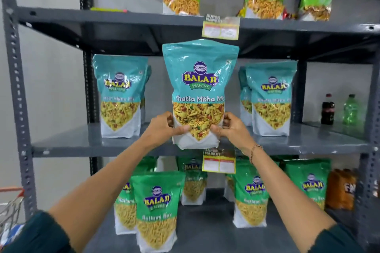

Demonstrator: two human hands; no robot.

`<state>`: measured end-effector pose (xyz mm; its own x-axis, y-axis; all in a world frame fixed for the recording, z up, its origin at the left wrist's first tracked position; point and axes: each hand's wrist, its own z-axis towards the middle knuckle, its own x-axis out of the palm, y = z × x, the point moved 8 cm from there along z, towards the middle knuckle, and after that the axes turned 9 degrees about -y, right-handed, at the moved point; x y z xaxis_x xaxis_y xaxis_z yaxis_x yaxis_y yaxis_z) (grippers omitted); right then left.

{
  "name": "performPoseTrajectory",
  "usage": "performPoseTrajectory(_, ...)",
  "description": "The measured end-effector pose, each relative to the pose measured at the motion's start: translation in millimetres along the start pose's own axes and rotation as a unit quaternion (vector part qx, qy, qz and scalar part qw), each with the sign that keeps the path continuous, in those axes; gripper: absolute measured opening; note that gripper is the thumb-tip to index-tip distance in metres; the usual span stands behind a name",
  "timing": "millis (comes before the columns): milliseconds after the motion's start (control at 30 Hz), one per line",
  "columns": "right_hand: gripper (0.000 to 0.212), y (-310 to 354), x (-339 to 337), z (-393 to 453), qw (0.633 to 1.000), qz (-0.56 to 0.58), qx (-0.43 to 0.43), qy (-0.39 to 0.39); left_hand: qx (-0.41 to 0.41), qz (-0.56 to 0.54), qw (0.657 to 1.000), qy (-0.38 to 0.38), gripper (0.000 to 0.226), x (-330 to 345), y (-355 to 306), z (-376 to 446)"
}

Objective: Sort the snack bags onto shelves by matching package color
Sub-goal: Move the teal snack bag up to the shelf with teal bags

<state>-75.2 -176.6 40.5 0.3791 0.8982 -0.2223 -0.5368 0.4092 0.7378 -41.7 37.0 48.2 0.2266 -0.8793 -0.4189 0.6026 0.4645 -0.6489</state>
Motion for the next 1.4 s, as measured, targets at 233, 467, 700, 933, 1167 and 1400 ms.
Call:
performPoseTrajectory(233, 0.034, -40, 5, 71, 1.0, 0.003, 0.011, 0.003, -0.017, -0.038, 0.999, 0.016, 0.034, 36, 20, 61)
performPoseTrajectory(467, 0.044, -94, 16, 109, 0.996, -0.018, 0.069, 0.061, -0.062, -0.023, 0.997, 0.026, 0.046, 79, 58, 95)
performPoseTrajectory(700, 0.055, -112, 24, 118, 0.992, -0.039, 0.083, 0.091, -0.089, -0.02, 0.995, 0.041, 0.052, 91, 69, 101)
performPoseTrajectory(933, 0.063, -114, 25, 117, 0.991, -0.067, 0.073, 0.094, -0.104, -0.024, 0.993, 0.055, 0.068, 98, 81, 104)
performPoseTrajectory(1167, 0.055, -113, 27, 113, 0.991, -0.043, 0.084, 0.095, -0.108, -0.027, 0.991, 0.074, 0.085, 103, 86, 104)
performPoseTrajectory(1400, 0.061, -104, 7, 103, 0.987, -0.143, 0.072, 0.015, -0.067, 0.056, 0.994, -0.059, 0.052, 77, 56, 78)
